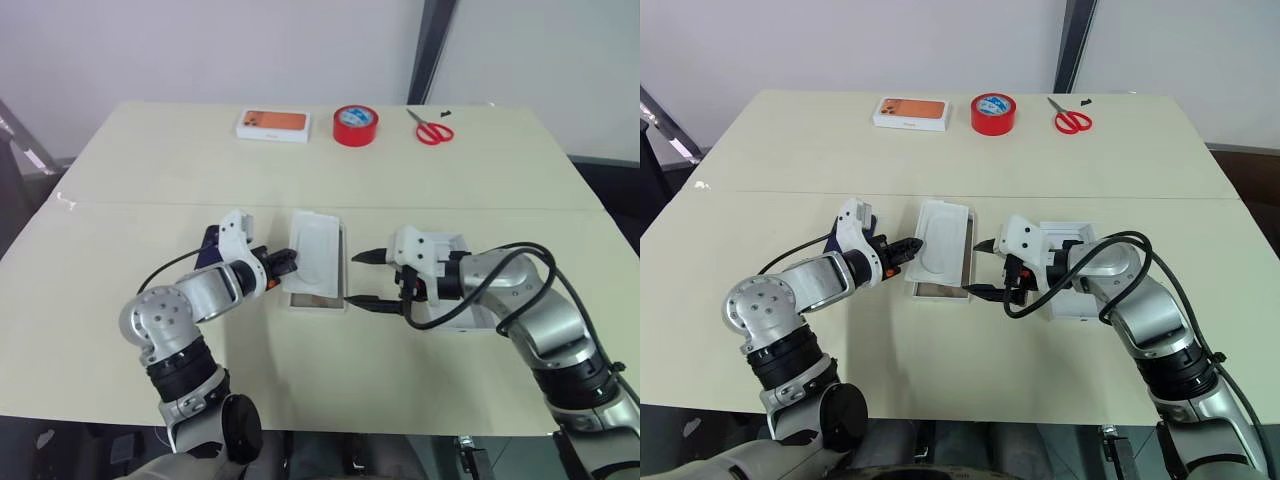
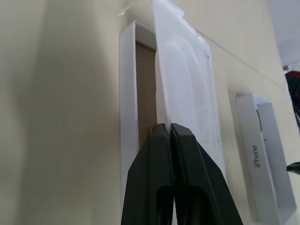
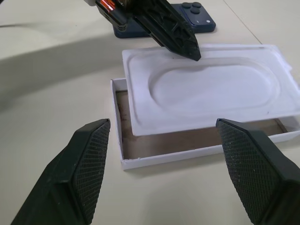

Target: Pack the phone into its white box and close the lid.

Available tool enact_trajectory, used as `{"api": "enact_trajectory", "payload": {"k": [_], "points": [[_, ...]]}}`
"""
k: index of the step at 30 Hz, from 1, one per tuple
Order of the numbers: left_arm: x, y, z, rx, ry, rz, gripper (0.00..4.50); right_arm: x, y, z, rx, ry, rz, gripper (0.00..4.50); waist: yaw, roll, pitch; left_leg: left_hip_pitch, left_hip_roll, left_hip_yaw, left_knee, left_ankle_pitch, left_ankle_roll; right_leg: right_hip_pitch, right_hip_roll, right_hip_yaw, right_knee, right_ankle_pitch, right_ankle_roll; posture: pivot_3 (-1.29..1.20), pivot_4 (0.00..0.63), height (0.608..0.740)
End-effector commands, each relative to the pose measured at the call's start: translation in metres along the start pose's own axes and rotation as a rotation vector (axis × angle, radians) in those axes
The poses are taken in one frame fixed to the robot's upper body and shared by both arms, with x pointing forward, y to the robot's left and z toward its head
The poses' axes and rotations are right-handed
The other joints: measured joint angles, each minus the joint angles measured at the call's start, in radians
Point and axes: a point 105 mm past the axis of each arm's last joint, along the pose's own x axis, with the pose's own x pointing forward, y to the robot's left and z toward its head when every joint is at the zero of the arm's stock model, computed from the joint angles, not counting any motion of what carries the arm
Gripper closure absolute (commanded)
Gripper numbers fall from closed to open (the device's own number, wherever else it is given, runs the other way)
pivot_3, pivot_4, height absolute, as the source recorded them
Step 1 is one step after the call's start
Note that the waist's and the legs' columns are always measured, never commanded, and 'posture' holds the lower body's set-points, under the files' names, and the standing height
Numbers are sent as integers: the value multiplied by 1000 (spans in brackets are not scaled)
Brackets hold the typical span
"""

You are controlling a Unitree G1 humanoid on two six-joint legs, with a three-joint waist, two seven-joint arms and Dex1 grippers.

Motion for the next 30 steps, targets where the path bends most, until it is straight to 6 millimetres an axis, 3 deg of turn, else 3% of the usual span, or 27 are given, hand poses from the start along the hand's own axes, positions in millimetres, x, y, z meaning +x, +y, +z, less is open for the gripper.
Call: {"api": "enact_trajectory", "payload": {"k": [1, 2, 6, 11, 12, 14, 20, 26, 30], "points": [[0, -9, 0, 42, 8, -24, 3869, 0, -4, 8, -37, -26, -19, 674, 0, 0, 0, 0, 0, 0, 0, 0, 0, 0, 0, 0, 0, 0, 0, 0, 150, 740], [0, -9, 0, 47, 8, -29, 3613, 1, -4, 8, -40, -27, -21, 674, 0, 0, 0, 0, 0, 0, 0, 0, 0, 0, 0, 0, 0, 0, 0, 0, 150, 740], [-5, -8, 1, 50, -6, -42, 1694, 5, -10, 8, -48, -32, -43, 674, -1, 0, 0, 0, 0, 0, 0, 0, 0, 0, 0, 0, 0, 0, 0, 0, 150, 740], [-18, -1, 14, 56, -65, -46, 1694, 11, -22, 13, -51, -50, -86, 674, -4, 0, 0, 0, 0, 0, 0, 0, 0, 0, 0, 0, 0, 0, 0, 0, 150, 740], [-22, -1, 19, 64, -83, -53, 1648, 13, -25, 15, -41, -59, -95, 935, -2, 0, 0, 0, 0, 0, 0, 0, 0, 0, 0, 0, 0, 0, 0, 0, 150, 740], [-32, 0, 33, 104, -146, -58, 1624, 18, -27, 20, -18, -73, -100, 1490, -2, 0, 0, 0, 0, 0, 0, 0, -1, 0, 0, 0, 0, 0, 0, 0, 150, 740], [-56, 21, 44, 406, -221, 25, 1624, 49, -34, 24, 23, -39, -155, 4472, -6, 0, 0, 1, 0, 0, -2, 5, -8, -1, 0, 1, 1, 0, 0, 0, 150, 740], [-69, 34, 22, 720, -166, -5, 1624, 76, -50, 11, -1, 85, -274, 4472, -1, 1, 0, 0, 0, 1, -3, 5, -8, -3, -2, 1, 0, 0, -1, 0, 150, 740], [-78, 37, 6, 793, -130, -72, 1624, 88, -57, -4, -55, 178, -317, 4472, -3, 1, 0, -2, 0, 0, -3, 1, -2, -3, -3, 0, -2, 0, -1, 0, 150, 740]]}}
